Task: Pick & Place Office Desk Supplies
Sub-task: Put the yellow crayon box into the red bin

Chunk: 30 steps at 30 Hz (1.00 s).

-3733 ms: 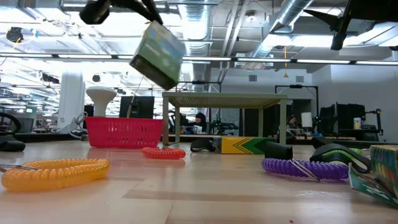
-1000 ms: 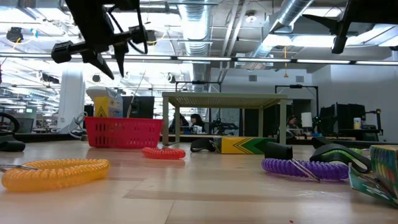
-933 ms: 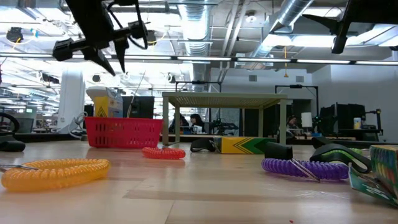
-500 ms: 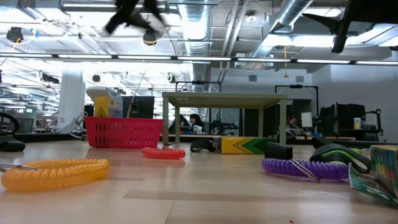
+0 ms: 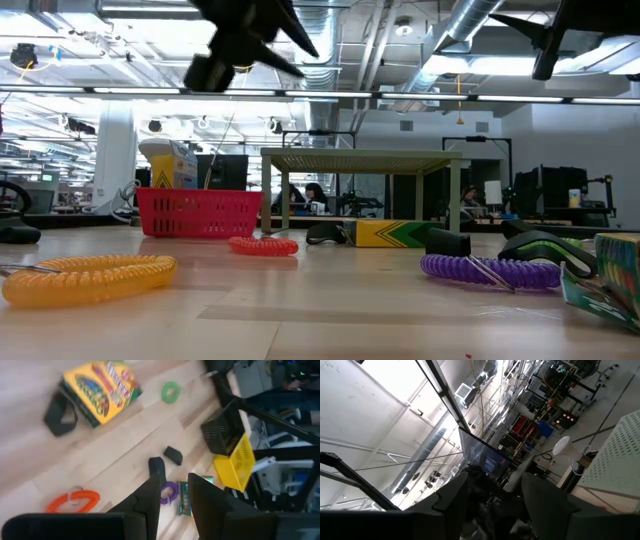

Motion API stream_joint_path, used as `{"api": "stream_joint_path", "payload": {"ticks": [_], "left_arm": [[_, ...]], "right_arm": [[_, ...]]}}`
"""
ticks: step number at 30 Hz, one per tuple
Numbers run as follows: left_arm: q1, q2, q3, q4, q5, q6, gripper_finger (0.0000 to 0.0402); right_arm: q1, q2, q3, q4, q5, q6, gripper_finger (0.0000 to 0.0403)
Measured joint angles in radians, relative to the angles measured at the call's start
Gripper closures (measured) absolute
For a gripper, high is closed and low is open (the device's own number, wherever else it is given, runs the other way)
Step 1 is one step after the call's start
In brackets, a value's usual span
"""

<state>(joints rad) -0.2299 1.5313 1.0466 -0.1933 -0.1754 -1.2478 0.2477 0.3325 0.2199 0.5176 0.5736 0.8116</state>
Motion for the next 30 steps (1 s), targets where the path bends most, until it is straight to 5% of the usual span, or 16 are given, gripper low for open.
{"api": "stream_joint_path", "payload": {"ticks": [14, 30], "left_arm": [[-0.038, 0.226, 0.002, 0.203, -0.102, -0.292, 0.0307], [-0.044, 0.341, 0.001, 0.222, -0.262, -0.525, 0.0226]], "right_arm": [[0.043, 0.0, 0.0, 0.044, -0.001, 0.0, 0.022], [0.113, 0.0, 0.0, 0.06, -0.001, -0.01, 0.022]]}}
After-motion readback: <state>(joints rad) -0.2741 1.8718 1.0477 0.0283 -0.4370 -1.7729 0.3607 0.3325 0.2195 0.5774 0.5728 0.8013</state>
